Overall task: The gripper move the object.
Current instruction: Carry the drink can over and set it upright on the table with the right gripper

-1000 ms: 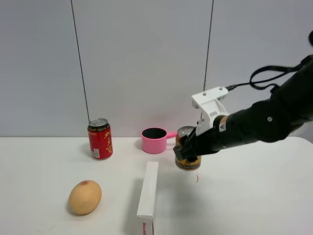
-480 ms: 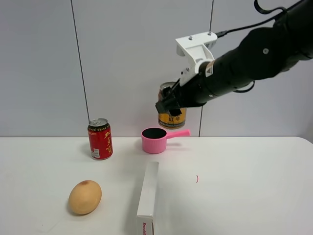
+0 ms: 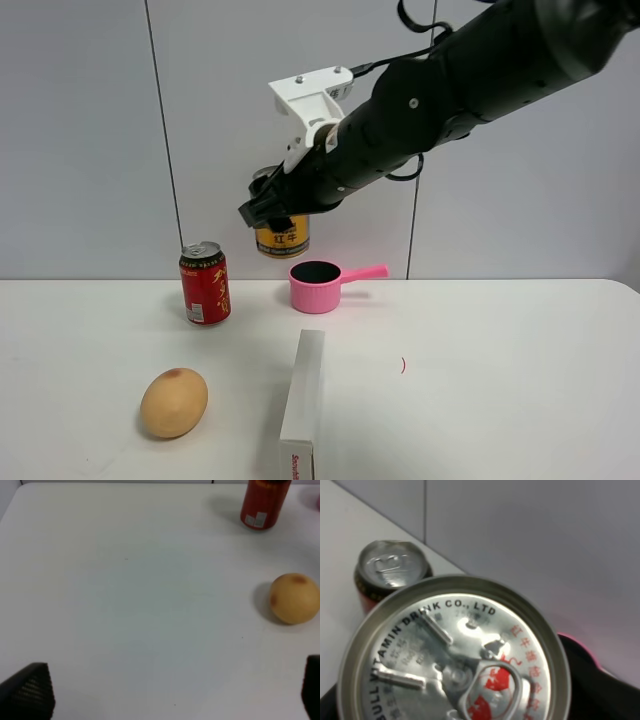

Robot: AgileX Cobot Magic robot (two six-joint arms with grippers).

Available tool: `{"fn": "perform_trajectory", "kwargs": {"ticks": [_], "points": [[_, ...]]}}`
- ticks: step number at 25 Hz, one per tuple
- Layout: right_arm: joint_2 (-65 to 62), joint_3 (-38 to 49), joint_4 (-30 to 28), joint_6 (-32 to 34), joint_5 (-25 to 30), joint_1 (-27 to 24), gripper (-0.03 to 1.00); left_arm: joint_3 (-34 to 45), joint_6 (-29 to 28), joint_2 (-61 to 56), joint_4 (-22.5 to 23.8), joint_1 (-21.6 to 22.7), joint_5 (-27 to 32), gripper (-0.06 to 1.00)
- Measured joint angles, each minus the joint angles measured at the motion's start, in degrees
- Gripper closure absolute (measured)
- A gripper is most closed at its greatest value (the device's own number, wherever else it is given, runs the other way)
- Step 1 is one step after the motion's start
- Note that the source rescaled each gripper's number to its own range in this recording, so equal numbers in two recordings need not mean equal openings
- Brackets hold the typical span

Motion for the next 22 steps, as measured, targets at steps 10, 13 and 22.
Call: {"fn": "perform_trajectory", "kwargs": {"ticks": [10,13,22], "points": [[7.9,-5.7,0.6,0.0,1.0,3.1,0.97,0.0,0.0,0.0,0.0,0.0,0.0,-0.06],[9.4,-5.7,0.6,0.0,1.0,3.1,0.97,0.0,0.0,0.0,0.0,0.0,0.0,-0.06],[13.8,-5.7,0.8,-1.6,-0.7,3.1,0.97,0.0,0.0,0.0,0.0,0.0,0.0,-0.06]]}}
